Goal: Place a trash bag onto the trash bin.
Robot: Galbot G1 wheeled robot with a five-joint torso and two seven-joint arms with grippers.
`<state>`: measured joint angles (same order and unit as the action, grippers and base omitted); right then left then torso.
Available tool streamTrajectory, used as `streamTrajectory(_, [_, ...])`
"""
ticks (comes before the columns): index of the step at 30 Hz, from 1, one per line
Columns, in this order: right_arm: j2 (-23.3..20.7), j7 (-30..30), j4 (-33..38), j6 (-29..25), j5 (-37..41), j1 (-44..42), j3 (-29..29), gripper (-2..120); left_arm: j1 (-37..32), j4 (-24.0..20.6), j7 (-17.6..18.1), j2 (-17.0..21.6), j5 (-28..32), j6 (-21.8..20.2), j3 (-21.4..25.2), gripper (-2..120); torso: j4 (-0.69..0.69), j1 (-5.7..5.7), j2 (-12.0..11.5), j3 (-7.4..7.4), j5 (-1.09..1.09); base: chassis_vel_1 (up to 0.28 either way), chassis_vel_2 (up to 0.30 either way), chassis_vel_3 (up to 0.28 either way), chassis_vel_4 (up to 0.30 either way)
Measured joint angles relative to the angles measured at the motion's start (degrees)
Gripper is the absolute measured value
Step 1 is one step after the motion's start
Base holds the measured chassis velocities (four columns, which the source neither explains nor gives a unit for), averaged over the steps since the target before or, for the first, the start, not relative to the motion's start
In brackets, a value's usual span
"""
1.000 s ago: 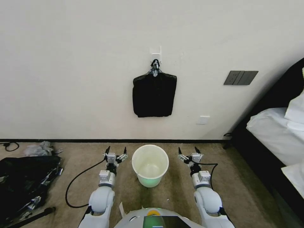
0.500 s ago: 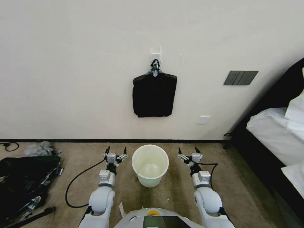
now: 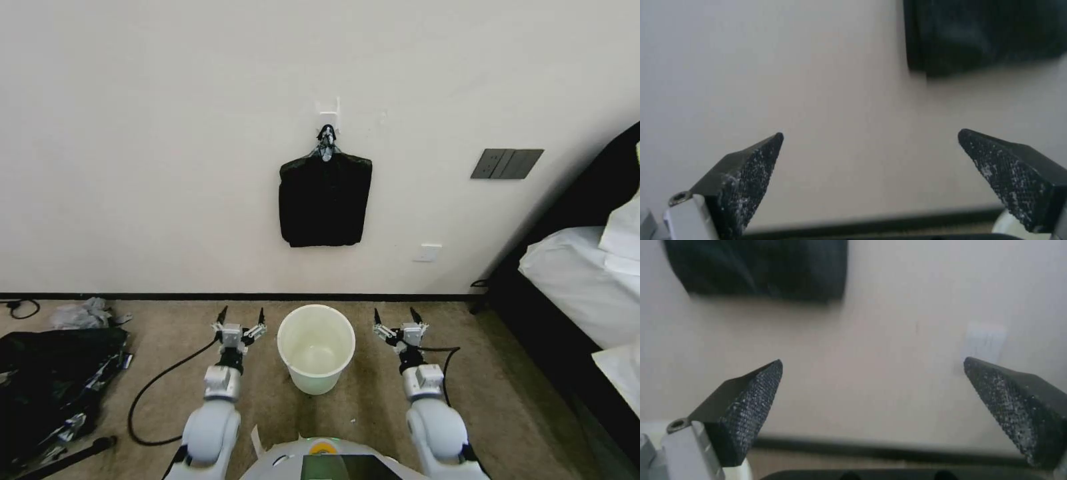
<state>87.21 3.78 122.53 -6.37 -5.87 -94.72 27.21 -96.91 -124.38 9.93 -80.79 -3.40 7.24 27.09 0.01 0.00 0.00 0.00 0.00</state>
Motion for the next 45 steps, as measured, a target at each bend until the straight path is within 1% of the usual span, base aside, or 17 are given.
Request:
streamTrajectory(2, [0.81, 2.33, 4.94, -3.97, -3.82, -3.69, -2.79, 100, -1.71, -2.74, 2.42, 1.04, -0.72, 1.99, -0.88, 100, 0.01, 0.00, 0.00, 0.00, 0.00, 0.000, 0.000, 0.000, 0.000])
streamTrajectory(4, [0.98, 3.23, 6.80, -5.28, -4.34, -4.98, -3.88, 100, -1.72, -3.24, 2.73, 1.09, -0.74, 2.38, -0.89, 100, -0.04, 0.00, 0.01, -0.01, -0.05, 0.000, 0.000, 0.000, 0.000])
streamTrajectory(5, [0.66, 3.87, 7.49, -5.66, -3.10, -5.42, -4.43, 100, -1.72, -3.40, 2.81, 1.11, -0.73, 2.54, -0.83, 100, -0.02, 0.00, 0.00, -0.01, -0.04, 0.000, 0.000, 0.000, 0.000])
streamTrajectory(7, [0.35, 4.14, 7.63, -5.69, -1.97, -5.63, -4.79, 100, -1.76, -3.43, 2.84, 1.12, -0.70, 2.61, -0.66, 100, -0.03, 0.00, 0.00, -0.01, 0.01, 0.000, 0.000, 0.000, 0.000])
streamTrajectory(15, [-0.45, 4.10, 6.88, -4.72, 1.06, -4.68, -5.01, 100, -1.83, -3.25, 2.50, 1.15, -0.67, 2.72, -0.45, 100, -0.02, 0.00, 0.00, 0.00, 0.00, 0.000, 0.000, 0.000, 0.000])
streamTrajectory(19, [-2.42, 2.80, 6.33, -3.40, 6.34, -2.80, -5.68, 100, -1.94, -2.83, 1.90, 1.35, -0.69, 3.08, -0.59, 100, -0.02, 0.00, 0.00, 0.00, 0.00, 0.000, 0.000, 0.000, 0.000])
streamTrajectory(21, [-4.50, 1.74, 6.19, -1.46, 11.78, -0.46, -6.30, 100, -2.21, -2.67, 1.42, 1.57, -0.73, 3.60, -0.63, 100, -0.02, 0.00, 0.00, 0.00, 0.00, 0.000, 0.000, 0.000, 0.000])
streamTrajectory(24, [-5.70, 1.34, 6.04, -0.23, 15.03, 1.31, -6.50, 100, -2.33, -2.66, 1.28, 1.65, -0.74, 3.74, -0.63, 100, -0.01, 0.00, 0.00, 0.00, 0.00, 0.000, 0.000, 0.000, 0.000])
streamTrajectory(27, [-9.56, 0.90, 5.19, 4.14, 28.73, 8.28, -6.95, 100, -2.60, -2.67, 1.04, 1.74, -0.78, 3.95, -0.55, 100, 0.00, 0.00, 0.00, 0.00, 0.00, 0.000, 0.000, 0.000, 0.000])
streamTrajectory(28, [-9.56, 0.90, 5.19, 4.14, 28.73, 8.28, -6.95, 100, -2.60, -2.67, 1.04, 1.74, -0.78, 3.95, -0.55, 100, 0.00, 0.00, 0.00, 0.00, 0.00, 0.000, 0.000, 0.000, 0.000])
streamTrajectory(30, [-12.47, 1.08, 3.62, 6.61, 40.38, 15.22, -7.86, 100, -2.95, -2.71, 0.95, 1.59, -0.85, 3.99, -0.41, 100, -0.02, 0.00, 0.00, 0.01, 0.01, 0.000, 0.000, 0.000, 0.000])
streamTrajectory(32, [-13.90, 1.78, 2.70, 7.99, 47.30, 20.30, -8.98, 100, -3.28, -2.71, 0.88, 1.38, -1.07, 4.03, -0.39, 100, 0.00, 0.00, 0.00, 0.01, 0.01, 0.000, 0.000, 0.000, 0.000])
streamTrajectory(33, [-13.90, 1.78, 2.70, 7.99, 47.30, 20.30, -8.98, 100, -3.28, -2.71, 0.88, 1.38, -1.07, 4.03, -0.39, 100, 0.00, 0.00, 0.00, 0.01, 0.01, 0.000, 0.000, 0.000, 0.000])
streamTrajectory(39, [-15.62, 5.31, 0.52, 12.25, 63.42, 33.82, -13.62, 100, -4.37, -2.82, 0.80, 0.43, -2.22, 4.80, -0.39, 100, -0.01, 0.00, 0.00, 0.01, 0.00, 0.000, 0.000, 0.000, 0.000])
streamTrajectory(41, [-15.47, 7.38, -0.82, 13.95, 69.57, 39.33, -15.50, 100, -5.05, -3.00, 0.79, 0.08, -2.39, 5.28, -0.15, 100, -0.01, 0.00, 0.00, 0.01, -0.01, 0.000, 0.000, 0.000, 0.000])
streamTrajectory(42, [-15.47, 7.38, -0.82, 13.95, 69.57, 39.33, -15.50, 100, -5.05, -3.00, 0.79, 0.08, -2.39, 5.28, -0.15, 100, -0.01, 0.00, 0.00, 0.01, -0.01, 0.000, 0.000, 0.000, 0.000])
streamTrajectory(45, [-14.03, 10.16, -3.64, 15.31, 76.94, 46.38, -17.52, 100, -6.05, -3.43, 0.80, -0.32, -2.55, 5.85, 0.25, 100, 0.00, 0.00, 0.00, 0.01, -0.01, 0.000, 0.000, 0.000, 0.000])
